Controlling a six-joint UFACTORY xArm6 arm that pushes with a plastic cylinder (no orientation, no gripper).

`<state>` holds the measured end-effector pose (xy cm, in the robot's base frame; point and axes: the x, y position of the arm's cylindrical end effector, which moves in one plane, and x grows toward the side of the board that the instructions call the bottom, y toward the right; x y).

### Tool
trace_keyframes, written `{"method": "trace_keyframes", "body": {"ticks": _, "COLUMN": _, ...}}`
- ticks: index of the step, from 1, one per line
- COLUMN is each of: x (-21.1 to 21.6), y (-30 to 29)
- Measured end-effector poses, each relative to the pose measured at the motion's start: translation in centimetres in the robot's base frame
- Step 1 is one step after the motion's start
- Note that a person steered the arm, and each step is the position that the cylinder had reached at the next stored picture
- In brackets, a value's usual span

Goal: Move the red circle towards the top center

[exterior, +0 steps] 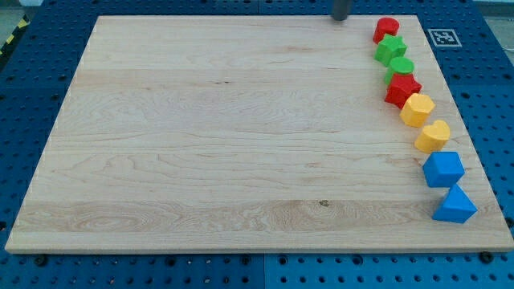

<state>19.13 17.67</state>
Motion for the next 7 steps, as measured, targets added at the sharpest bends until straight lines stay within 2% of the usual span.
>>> {"method": "trace_keyframes", "body": {"ticks": 1, "x": 0.0, "y": 6.7}}
{"method": "trace_keyframes", "body": {"ticks": 2, "x": 2.0, "y": 10.2}}
{"method": "trace_keyframes", "body": {"ticks": 3, "x": 4.5, "y": 10.3}}
{"method": "trace_keyframes", "body": {"ticks": 7, "x": 5.8, "y": 10.5}}
